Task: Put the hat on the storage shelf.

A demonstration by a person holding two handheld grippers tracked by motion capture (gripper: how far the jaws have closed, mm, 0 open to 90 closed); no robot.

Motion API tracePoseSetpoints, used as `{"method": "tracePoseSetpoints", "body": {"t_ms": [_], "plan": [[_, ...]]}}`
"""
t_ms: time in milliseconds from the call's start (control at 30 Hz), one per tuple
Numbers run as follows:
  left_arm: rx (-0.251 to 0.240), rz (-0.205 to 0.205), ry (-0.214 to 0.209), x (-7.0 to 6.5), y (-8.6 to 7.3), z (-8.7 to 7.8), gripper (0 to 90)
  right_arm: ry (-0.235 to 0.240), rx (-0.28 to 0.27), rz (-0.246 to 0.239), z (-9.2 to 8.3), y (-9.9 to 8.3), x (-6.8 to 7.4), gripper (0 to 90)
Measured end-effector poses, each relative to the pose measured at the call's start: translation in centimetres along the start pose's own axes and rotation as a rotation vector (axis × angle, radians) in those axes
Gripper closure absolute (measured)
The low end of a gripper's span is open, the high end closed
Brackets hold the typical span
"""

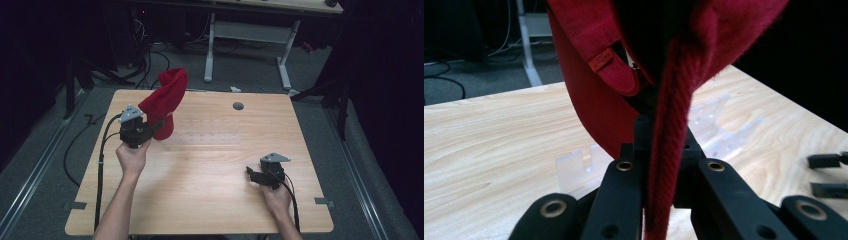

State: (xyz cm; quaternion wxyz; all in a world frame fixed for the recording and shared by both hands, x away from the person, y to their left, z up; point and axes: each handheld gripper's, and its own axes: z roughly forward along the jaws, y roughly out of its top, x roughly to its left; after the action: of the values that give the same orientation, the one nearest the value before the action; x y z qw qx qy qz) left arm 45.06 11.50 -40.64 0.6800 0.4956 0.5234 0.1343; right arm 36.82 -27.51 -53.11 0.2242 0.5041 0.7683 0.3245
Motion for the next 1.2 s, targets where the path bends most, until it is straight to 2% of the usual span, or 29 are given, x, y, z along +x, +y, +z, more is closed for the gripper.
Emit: {"method": "tracePoseSetpoints", "body": {"t_ms": [33, 200, 600, 833, 1033, 1167, 1200], "plan": [[-0.003, 0.013, 0.012, 0.0, 0.1, 0.4, 85.3, 0.001, 0.0, -0.001, 0.0, 0.0, 0.0, 34.8], [-0.011, 0.012, 0.031, 0.6, 0.2, 1.3, 85.3, 0.002, 0.001, -0.006, 0.0, 0.0, 0.0, 34.8], [0.003, 0.016, 0.069, 2.0, -1.5, 2.7, 85.0, 0.004, 0.0, -0.004, 0.0, 0.0, 0.1, 34.8], [-0.007, 0.004, 0.066, 2.3, -2.0, 2.6, 85.2, 0.007, 0.0, -0.007, 0.0, 0.0, 0.1, 34.8], [0.02, -0.008, 0.087, 2.9, -3.1, 2.2, 84.5, 0.008, 0.0, -0.008, 0.0, 0.0, 0.2, 34.8], [0.019, -0.048, 0.082, 3.5, -3.6, 1.8, 84.5, 0.01, 0.001, -0.01, 0.0, 0.0, 0.2, 34.8], [0.022, -0.047, 0.081, 3.5, -3.7, 1.8, 84.5, 0.011, 0.0, -0.011, 0.0, 0.0, 0.2, 34.8]]}}
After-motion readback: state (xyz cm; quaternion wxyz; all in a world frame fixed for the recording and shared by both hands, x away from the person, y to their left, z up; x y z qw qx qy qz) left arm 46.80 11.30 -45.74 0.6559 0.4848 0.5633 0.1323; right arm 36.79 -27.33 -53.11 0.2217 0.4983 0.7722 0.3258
